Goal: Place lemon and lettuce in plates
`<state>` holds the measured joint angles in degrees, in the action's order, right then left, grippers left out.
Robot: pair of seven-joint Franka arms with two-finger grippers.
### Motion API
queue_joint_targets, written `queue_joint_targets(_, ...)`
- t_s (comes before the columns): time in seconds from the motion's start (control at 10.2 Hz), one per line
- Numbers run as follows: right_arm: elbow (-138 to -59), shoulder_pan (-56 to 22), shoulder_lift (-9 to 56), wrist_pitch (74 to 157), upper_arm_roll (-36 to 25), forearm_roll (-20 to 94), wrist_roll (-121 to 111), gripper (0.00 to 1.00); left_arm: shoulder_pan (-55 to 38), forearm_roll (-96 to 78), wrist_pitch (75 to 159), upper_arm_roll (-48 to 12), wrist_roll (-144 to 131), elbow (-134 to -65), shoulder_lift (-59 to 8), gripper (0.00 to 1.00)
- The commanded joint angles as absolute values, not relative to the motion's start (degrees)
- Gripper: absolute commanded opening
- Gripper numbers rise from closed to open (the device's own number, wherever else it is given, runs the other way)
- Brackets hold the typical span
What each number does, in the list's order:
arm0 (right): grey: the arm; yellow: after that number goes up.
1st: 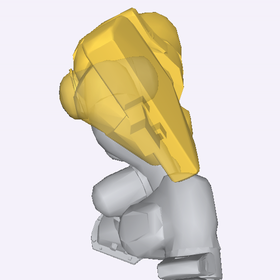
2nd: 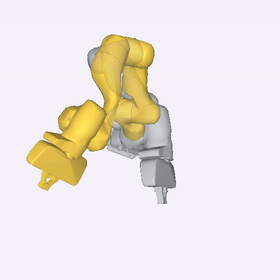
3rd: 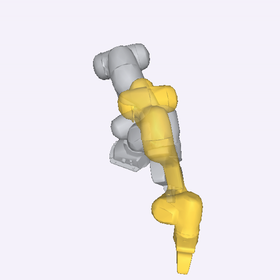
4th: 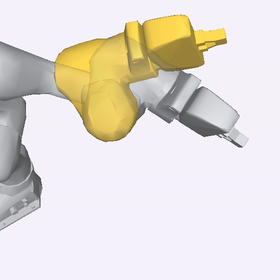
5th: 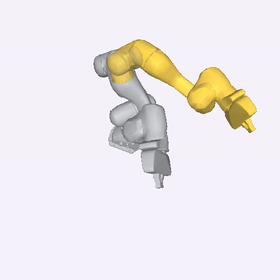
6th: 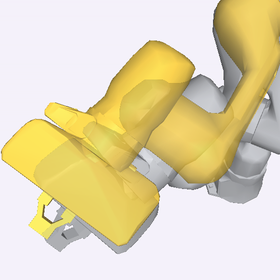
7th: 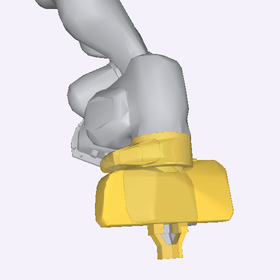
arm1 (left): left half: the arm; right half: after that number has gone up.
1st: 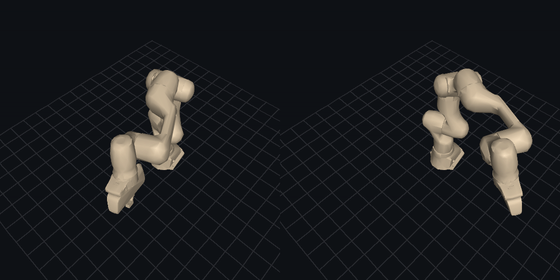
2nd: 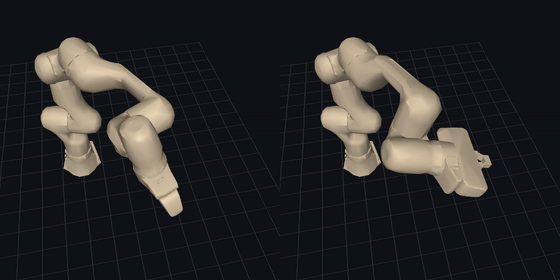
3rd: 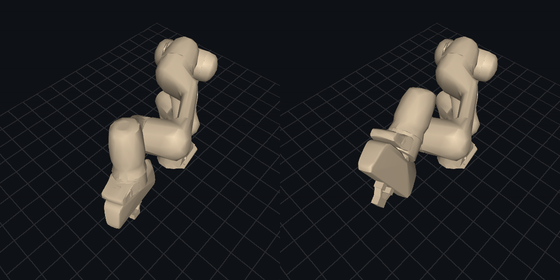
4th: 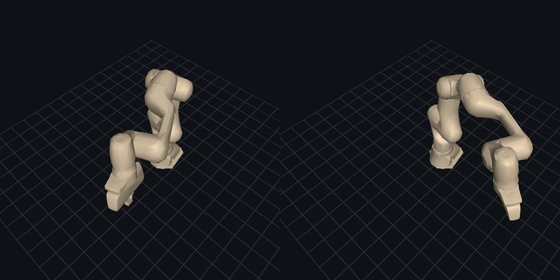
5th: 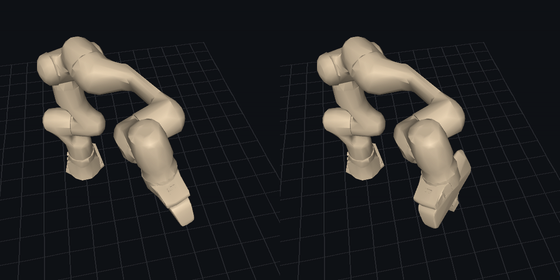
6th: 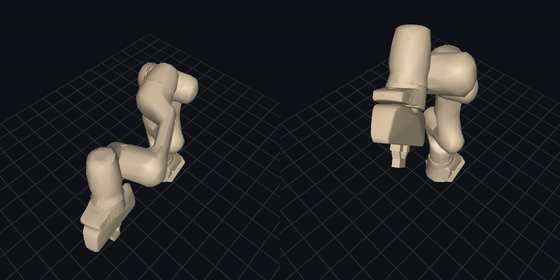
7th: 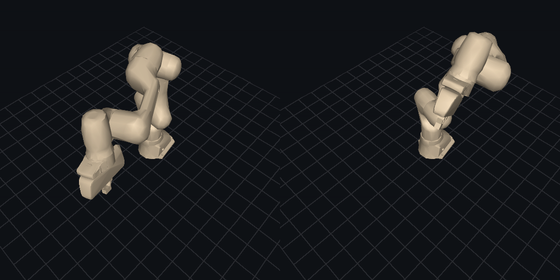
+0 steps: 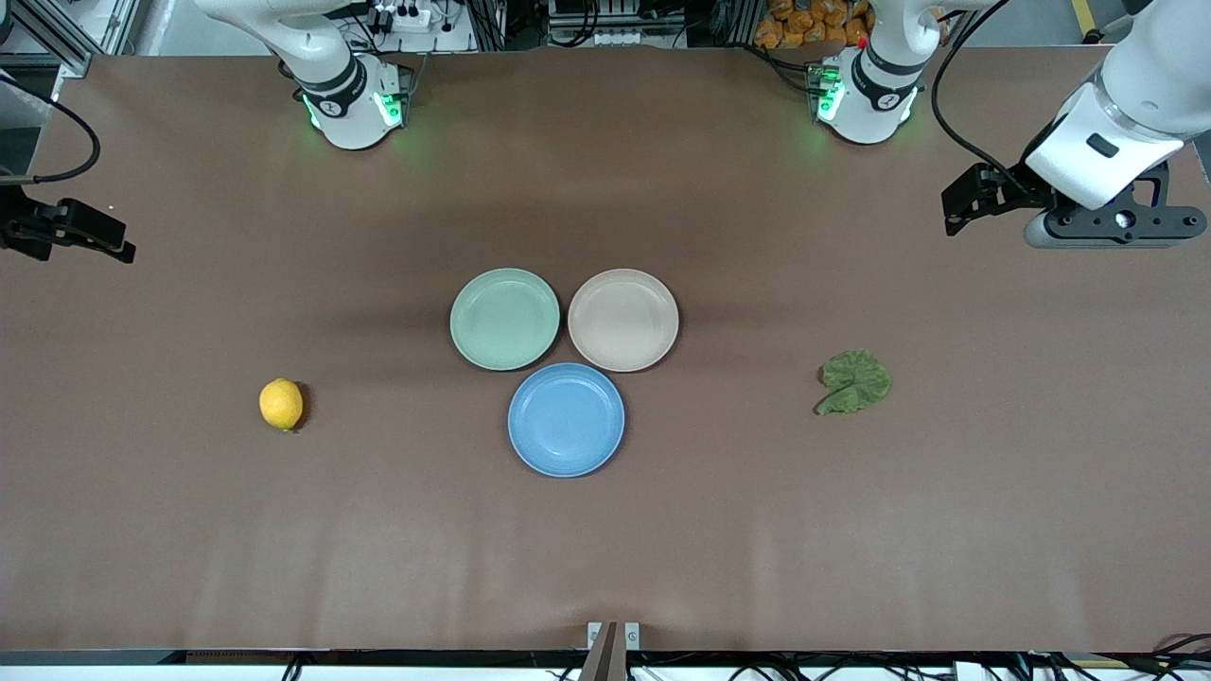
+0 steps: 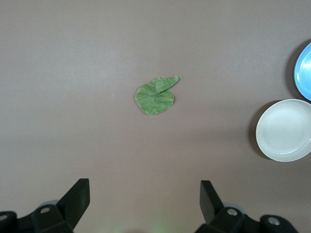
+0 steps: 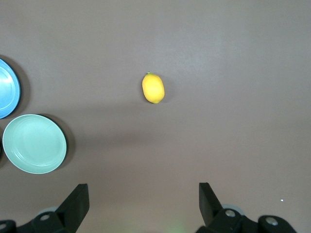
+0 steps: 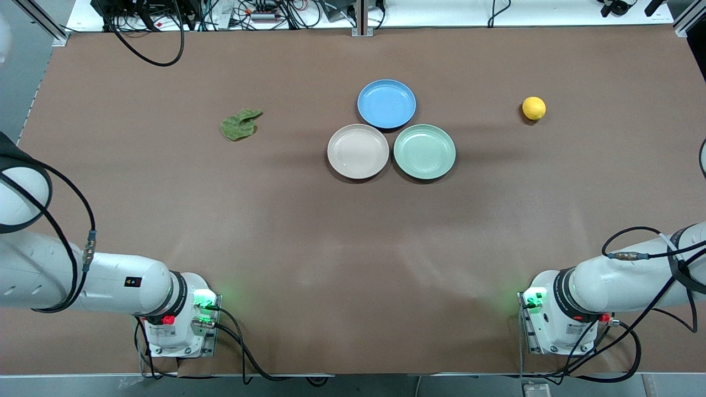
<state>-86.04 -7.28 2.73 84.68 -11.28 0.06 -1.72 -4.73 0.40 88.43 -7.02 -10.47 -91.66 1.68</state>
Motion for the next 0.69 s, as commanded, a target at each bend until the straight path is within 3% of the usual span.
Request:
queue_joint_targets(0.0,-84.81,-7.65,3.34,83.85,-11.43,-0.70,-0.88,1.00,-4.83,-0.53,88.75,-6.42,-6.79,-90.35,1.14,1.00)
queue_joint_targets(0.59,-84.81,-7.73,5.53,85.16,-11.34,-0.70,-0.88,1.00,-2.83,-0.97,89.55,-6.24,-6.50,-88.94,-4.39,1.00)
